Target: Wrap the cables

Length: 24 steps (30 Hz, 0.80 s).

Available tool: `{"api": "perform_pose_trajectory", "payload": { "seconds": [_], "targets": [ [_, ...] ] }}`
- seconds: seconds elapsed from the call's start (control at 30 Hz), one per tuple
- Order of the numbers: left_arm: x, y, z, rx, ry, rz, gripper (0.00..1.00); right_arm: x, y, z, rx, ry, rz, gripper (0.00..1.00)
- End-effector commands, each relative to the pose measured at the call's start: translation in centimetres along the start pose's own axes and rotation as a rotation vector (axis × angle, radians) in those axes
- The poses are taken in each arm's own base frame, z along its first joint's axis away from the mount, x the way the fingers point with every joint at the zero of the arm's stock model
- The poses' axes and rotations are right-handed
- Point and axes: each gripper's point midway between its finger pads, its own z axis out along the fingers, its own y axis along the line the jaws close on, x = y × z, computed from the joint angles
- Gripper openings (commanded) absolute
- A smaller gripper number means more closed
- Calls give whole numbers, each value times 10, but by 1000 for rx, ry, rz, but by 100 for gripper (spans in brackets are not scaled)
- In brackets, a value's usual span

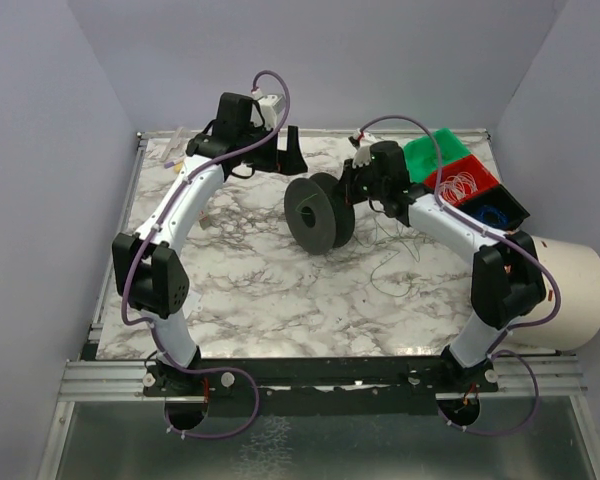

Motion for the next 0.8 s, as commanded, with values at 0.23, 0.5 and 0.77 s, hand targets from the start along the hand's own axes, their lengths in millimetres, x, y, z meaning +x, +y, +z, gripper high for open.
{"api": "perform_pose_trajectory", "payload": {
  "seconds": [0.23, 0.5, 0.77],
  "targets": [
    [31, -2, 34, 87, 97, -116, 99, -55, -22, -17, 205, -135, -130, 13],
    [43, -5, 51, 108, 136, -146, 99, -30, 9, -10, 32, -82, -104, 34],
    [34, 12, 44, 53, 102, -141, 99, -21, 45, -22, -173, -65, -135, 36]
  ]
}}
